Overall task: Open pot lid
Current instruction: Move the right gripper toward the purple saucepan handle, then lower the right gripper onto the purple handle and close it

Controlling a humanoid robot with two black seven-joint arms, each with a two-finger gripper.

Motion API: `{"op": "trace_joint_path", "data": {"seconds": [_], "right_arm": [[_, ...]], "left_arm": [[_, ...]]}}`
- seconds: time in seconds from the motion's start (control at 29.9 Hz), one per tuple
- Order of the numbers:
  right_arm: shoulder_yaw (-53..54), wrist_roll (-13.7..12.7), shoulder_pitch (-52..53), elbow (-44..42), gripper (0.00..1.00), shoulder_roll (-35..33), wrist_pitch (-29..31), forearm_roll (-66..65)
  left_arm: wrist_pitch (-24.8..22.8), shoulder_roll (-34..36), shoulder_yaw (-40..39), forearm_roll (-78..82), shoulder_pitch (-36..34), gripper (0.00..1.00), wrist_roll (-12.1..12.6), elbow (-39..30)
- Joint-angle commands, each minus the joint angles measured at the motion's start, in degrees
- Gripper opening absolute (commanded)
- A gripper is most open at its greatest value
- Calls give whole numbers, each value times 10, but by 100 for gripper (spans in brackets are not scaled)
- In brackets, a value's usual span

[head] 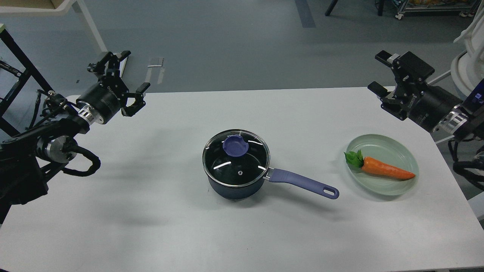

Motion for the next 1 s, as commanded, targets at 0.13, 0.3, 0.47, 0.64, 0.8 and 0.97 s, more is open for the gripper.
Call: {"op": "trace_joint_path", "data": {"seconds": [0.13, 0.3, 0.47, 0.64, 0.8, 0.97], "right_arm": [[-176, 0, 172, 58, 100, -23, -1, -313], [-360, 0, 325, 78, 100, 24, -2, -409], [-465, 0, 393, 79, 97, 89, -7, -478], [-498, 0, 406, 79, 90, 144, -7, -481], [-526, 0, 408, 72, 82, 179, -8, -481], [-548, 0, 407, 44, 82, 207, -13, -485]], "left_arm": [[-2, 0, -2, 74, -12, 99, -6, -4], [-2, 2, -3, 92, -11, 99, -6, -14], [2, 7, -3, 92, -10, 99, -6, -50], [4, 5, -7, 92, -10, 99, -6, -56], [4, 4, -8, 92, -10, 99, -6, -56], [4, 3, -8, 92, -10, 99, -6, -57]]}}
